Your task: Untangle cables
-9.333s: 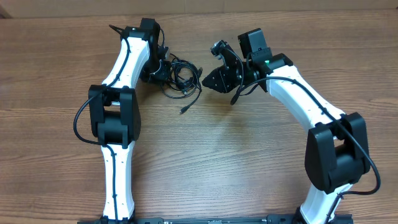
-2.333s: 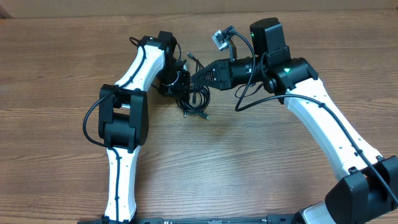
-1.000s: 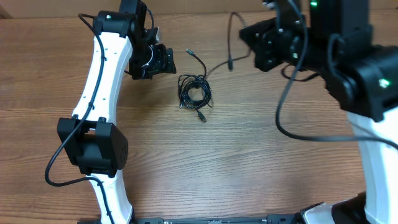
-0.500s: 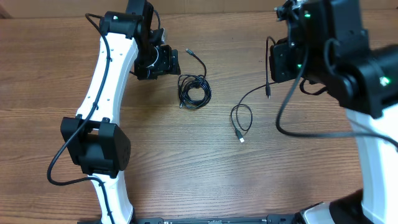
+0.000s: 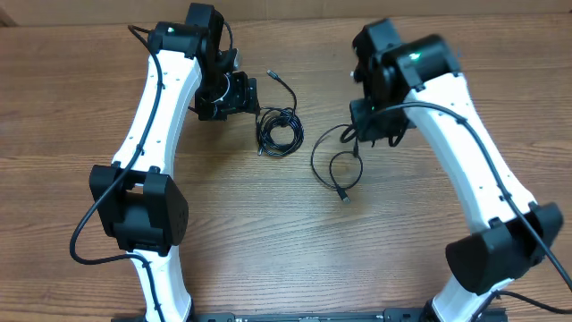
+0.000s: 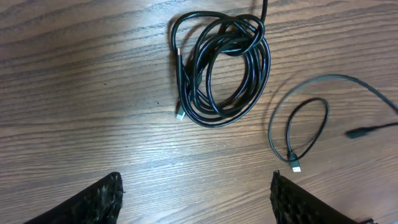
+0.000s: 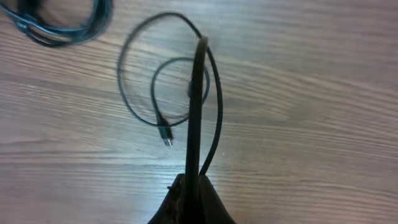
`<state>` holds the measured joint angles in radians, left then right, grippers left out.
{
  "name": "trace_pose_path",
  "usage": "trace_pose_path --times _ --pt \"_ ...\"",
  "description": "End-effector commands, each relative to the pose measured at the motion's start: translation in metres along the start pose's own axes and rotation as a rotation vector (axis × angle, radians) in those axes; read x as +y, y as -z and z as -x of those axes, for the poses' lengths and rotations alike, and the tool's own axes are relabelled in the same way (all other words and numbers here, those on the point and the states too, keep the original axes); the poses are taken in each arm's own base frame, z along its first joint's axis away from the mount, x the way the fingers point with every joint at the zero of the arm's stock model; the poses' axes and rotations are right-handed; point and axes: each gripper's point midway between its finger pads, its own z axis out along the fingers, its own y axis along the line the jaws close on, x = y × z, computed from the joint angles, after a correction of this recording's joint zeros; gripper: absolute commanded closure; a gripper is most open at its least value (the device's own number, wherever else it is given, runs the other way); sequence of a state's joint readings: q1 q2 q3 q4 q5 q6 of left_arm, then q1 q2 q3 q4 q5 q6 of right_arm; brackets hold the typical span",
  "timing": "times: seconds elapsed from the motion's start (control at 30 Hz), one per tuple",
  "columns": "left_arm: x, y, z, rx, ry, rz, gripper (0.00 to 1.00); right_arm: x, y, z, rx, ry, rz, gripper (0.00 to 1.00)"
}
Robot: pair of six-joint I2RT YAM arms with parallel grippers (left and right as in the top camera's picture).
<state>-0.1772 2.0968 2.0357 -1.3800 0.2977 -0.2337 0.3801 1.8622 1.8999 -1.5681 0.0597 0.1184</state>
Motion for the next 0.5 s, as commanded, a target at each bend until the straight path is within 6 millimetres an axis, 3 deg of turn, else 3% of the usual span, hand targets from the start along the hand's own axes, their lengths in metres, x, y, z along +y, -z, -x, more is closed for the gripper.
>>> trace_pose_path --times 0.0,0.23,0.47 --pt "0.001 -0.006 -0.001 0.012 -0.006 0.015 0.23 -0.002 -0.025 -0.007 0.04 -0.014 -0.014 0.96" --pt "0.0 -0.006 0.0 0.004 -0.008 0.014 0.23 0.017 -0.077 -0.016 0.072 -0.012 0.085 0.84" --pt "0.0 -0.006 0.001 0.0 -0.009 0.013 0.22 0.028 -0.108 -0.023 0.065 0.037 0.091 0.8"
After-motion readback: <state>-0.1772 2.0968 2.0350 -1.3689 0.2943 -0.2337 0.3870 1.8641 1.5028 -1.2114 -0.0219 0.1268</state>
